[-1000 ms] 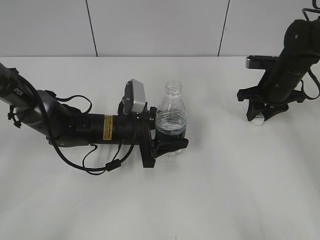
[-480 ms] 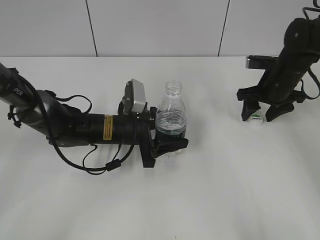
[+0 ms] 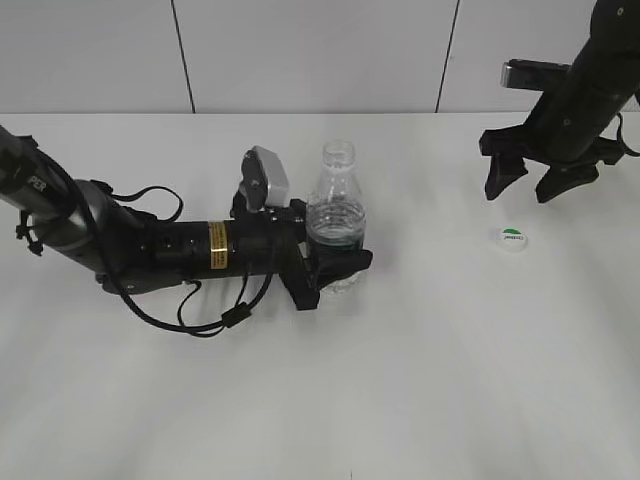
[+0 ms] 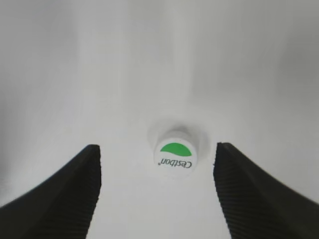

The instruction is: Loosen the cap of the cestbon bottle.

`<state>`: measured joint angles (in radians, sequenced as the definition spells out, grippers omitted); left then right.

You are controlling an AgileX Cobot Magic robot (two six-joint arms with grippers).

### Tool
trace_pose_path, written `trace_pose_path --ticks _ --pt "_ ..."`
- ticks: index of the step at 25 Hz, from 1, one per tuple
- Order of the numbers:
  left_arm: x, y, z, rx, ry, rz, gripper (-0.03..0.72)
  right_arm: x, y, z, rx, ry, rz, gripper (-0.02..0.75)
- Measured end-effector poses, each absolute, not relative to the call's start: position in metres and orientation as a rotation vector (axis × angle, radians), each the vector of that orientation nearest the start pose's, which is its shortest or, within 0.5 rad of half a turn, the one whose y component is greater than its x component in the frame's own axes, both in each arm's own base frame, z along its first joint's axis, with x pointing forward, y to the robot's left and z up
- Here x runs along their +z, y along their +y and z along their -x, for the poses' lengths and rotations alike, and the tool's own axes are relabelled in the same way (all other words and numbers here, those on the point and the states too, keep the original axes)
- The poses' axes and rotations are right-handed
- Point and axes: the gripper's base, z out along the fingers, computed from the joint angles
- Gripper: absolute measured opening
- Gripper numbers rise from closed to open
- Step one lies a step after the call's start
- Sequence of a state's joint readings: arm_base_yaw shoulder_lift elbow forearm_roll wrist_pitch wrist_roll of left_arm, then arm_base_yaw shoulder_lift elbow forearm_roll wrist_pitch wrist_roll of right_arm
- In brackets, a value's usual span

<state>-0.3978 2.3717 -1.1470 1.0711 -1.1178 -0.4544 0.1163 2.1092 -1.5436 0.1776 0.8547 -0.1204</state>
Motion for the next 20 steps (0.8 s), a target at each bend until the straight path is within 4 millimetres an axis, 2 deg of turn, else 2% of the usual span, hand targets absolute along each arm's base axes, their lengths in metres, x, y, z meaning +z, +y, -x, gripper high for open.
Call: trace_pose_path --ticks 7,20 --pt "0.058 -0.224 -0.369 -0.873 1.599 -1.041 0.410 0.168 0.063 -0.429 0.219 2.900 0.204 0.535" --pt "0.058 -0.223 -0.371 -0.865 1.611 -1.014 0.410 0.169 0.063 -0.429 0.220 2.906 0.206 0.536"
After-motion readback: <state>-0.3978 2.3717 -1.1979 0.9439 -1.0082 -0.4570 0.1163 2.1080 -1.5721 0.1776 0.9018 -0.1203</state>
